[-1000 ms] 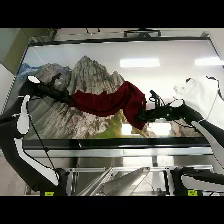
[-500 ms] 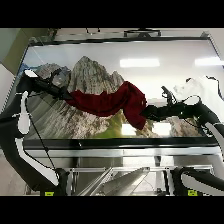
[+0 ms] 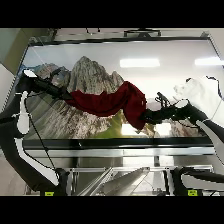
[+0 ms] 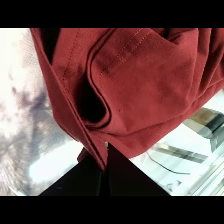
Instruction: Fold the shirts.
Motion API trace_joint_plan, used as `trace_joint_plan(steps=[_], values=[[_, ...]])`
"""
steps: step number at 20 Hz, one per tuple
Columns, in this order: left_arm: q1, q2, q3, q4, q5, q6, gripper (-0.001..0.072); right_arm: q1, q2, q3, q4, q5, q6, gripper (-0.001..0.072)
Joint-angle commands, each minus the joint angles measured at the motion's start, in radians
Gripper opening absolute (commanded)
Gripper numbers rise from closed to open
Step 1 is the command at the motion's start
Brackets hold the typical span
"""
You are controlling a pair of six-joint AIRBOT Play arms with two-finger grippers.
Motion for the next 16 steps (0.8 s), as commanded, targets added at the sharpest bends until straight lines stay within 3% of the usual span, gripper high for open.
trace_joint_plan(steps=[1, 2, 3, 6, 9, 11, 14, 16], values=[[0.001, 0.000, 0.001, -0.001, -0.002, 0.003, 0.0022, 0.012, -0.045, 0.008, 0.192, -0.027, -0.160, 0.0084], [0.001, 0.000, 0.001, -0.002, -0.002, 0.003, 0.0022, 0.012, -0.043, 0.016, 0.245, -0.023, -0.200, 0.0083], [0.001, 0.003, 0.001, -0.002, -0.005, 0.003, 0.0022, 0.012, -0.039, 0.028, 0.263, -0.014, -0.207, 0.0020], [0.014, 0.049, 0.001, -0.007, -0.016, 0.003, 0.0023, 0.010, 0.002, 0.060, 0.261, 0.051, -0.207, 0.0018], [0.063, 0.140, -0.015, -0.133, -0.098, 0.030, 0.0023, -0.029, 0.121, 0.060, 0.262, 0.156, -0.206, 0.0018], [0.126, 0.241, -0.083, -0.348, -0.146, 0.076, 0.0023, -0.102, 0.266, 0.066, 0.292, 0.239, -0.207, 0.0018], [0.251, 0.430, -0.204, -0.848, -0.262, 0.180, 0.0023, -0.274, 0.517, 0.127, 0.381, 0.273, -0.207, 0.0018], [0.348, 0.558, -0.266, -1.185, -0.263, 0.187, 0.0023, -0.438, 0.674, 0.211, 0.438, 0.274, -0.206, 0.0018]])
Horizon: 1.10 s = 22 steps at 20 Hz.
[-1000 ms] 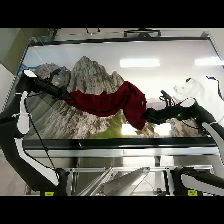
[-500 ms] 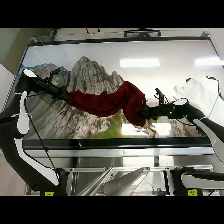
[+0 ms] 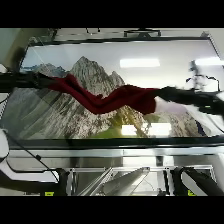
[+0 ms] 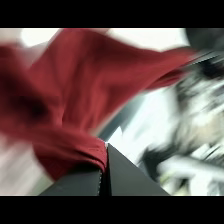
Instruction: Fold the shirts.
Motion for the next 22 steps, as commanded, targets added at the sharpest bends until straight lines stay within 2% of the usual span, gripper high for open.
trace_joint_plan(steps=[1, 3, 4, 6, 8, 9, 11, 14, 16, 19, 21, 22], values=[[0.159, 0.216, -0.103, -0.664, -0.068, 0.053, 0.0023, -0.258, 0.269, 0.122, 0.128, 0.036, -0.002, 0.0018], [0.240, 0.305, -0.108, -0.864, -0.066, 0.029, 0.0023, -0.401, 0.365, 0.193, 0.230, 0.036, -0.003, 0.0018], [0.283, 0.349, -0.108, -0.898, -0.066, 0.031, 0.0023, -0.460, 0.401, 0.222, 0.279, 0.036, -0.006, 0.0018], [0.338, 0.425, -0.108, -0.909, -0.059, 0.051, 0.0024, -0.548, 0.452, 0.271, 0.362, 0.035, -0.026, 0.0018], [0.371, 0.480, -0.108, -0.902, -0.024, 0.096, 0.0024, -0.560, 0.463, 0.299, 0.376, 0.023, -0.059, 0.0018], [0.375, 0.496, -0.108, -0.863, 0.004, 0.119, 0.0025, -0.549, 0.457, 0.298, 0.368, 0.021, -0.066, 0.0018], [0.354, 0.501, -0.108, -0.645, 0.097, 0.135, 0.0025, -0.495, 0.411, 0.294, 0.304, 0.021, -0.066, 0.0018], [0.195, 0.414, -0.108, -0.313, 0.240, 0.154, 0.0026, -0.318, 0.289, 0.254, 0.171, -0.047, -0.089, 0.0018], [0.078, 0.309, -0.108, -0.173, 0.315, 0.174, 0.0025, -0.151, 0.179, 0.197, 0.050, -0.174, -0.089, 0.0019], [-0.085, 0.094, -0.102, 0.009, 0.515, 0.230, 0.0026, 0.045, -0.058, 0.138, -0.096, -0.420, -0.089, 0.0019], [-0.154, -0.086, -0.029, 0.104, 0.597, 0.230, 0.0024, 0.104, -0.254, 0.137, -0.101, -0.552, -0.089, 0.0020], [-0.172, -0.180, 0.032, 0.121, 0.595, 0.218, 0.0035, 0.113, -0.343, 0.138, -0.071, -0.615, -0.089, 0.0097]])
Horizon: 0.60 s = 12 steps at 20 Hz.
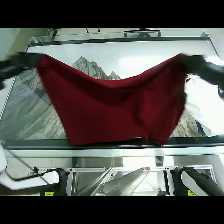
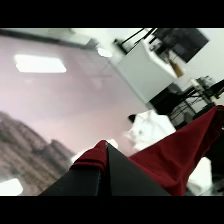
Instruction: Fold the shirts.
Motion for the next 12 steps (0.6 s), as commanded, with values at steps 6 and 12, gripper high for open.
trace_joint_plan(steps=[6, 12], values=[[-0.025, -0.518, 0.507, 0.196, -0.044, -0.217, 0.0342, -0.005, -0.422, 0.135, -0.031, -0.143, -0.030, 0.0368], [0.080, -0.380, 0.336, 0.425, -0.351, -0.479, 0.0341, -0.247, -0.361, 0.161, -0.328, 0.353, 0.092, 0.0373]])
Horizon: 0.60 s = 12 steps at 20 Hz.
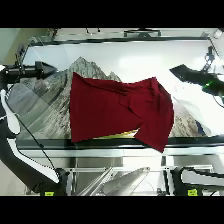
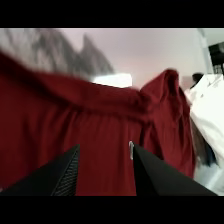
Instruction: Fold the shirts.
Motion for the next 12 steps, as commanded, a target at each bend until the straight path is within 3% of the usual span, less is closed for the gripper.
trace_joint_plan(steps=[1, 3, 6, 12], values=[[0.032, 0.114, -0.224, 0.089, -0.142, -0.106, 0.0341, -0.122, 0.008, -0.006, -0.251, 0.298, 0.108, 0.0373], [0.025, 0.246, -0.491, 0.139, -0.127, -0.078, 0.0341, -0.166, 0.008, -0.060, -0.379, 0.377, 0.139, 0.0373], [0.020, 0.441, -0.857, 0.240, -0.048, -0.071, 0.0341, -0.235, 0.005, -0.148, -0.507, 0.374, 0.143, 0.0373], [0.021, 0.663, -1.201, 0.324, 0.088, -0.071, 0.0341, -0.243, -0.097, -0.196, -0.534, 0.359, 0.139, 0.0392]])
